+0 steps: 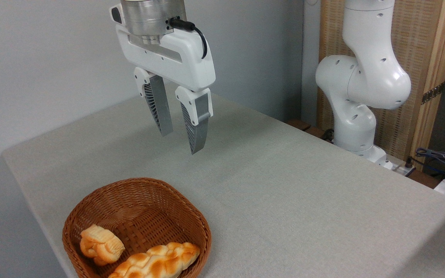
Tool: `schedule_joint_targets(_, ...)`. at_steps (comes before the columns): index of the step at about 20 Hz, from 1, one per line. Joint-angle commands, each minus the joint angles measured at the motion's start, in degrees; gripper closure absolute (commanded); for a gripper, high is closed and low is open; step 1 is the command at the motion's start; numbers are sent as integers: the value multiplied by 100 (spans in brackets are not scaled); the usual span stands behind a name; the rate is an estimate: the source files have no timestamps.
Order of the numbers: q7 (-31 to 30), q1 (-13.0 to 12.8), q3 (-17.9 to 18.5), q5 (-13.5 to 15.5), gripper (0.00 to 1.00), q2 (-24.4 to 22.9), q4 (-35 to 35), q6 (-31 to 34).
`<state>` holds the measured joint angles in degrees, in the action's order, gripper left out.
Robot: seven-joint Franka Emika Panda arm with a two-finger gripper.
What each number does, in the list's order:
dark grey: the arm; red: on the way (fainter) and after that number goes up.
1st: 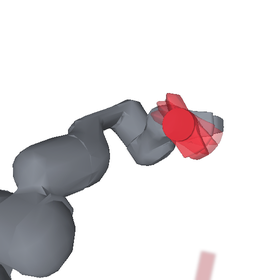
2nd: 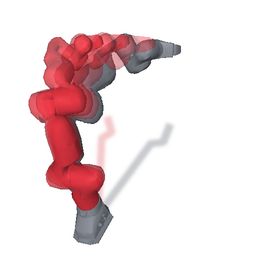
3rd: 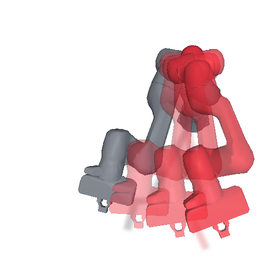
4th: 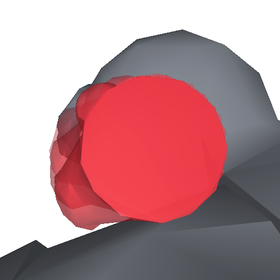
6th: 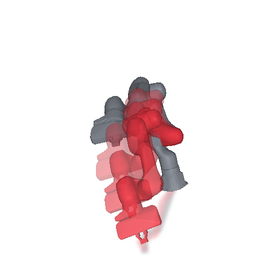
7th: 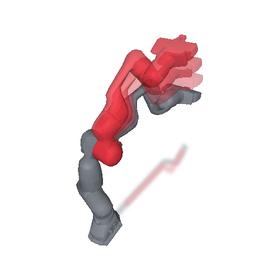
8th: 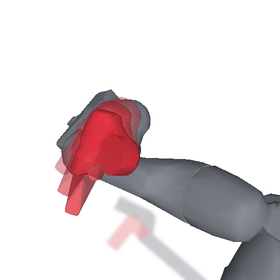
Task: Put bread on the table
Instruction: 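Lower the open gripper toward the round roll in the wicker basket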
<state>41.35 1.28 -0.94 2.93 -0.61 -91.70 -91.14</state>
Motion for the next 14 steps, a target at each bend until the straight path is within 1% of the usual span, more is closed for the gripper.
schedule_joint_targets(1,-39,12,41,32,0,69,126,88)
schedule_joint_targets(8,-30,12,41,41,0,69,117,44)
schedule_joint_targets(12,-30,12,32,32,0,122,39,-429)
schedule_joint_targets(14,101,12,6,32,0,183,12,-649)
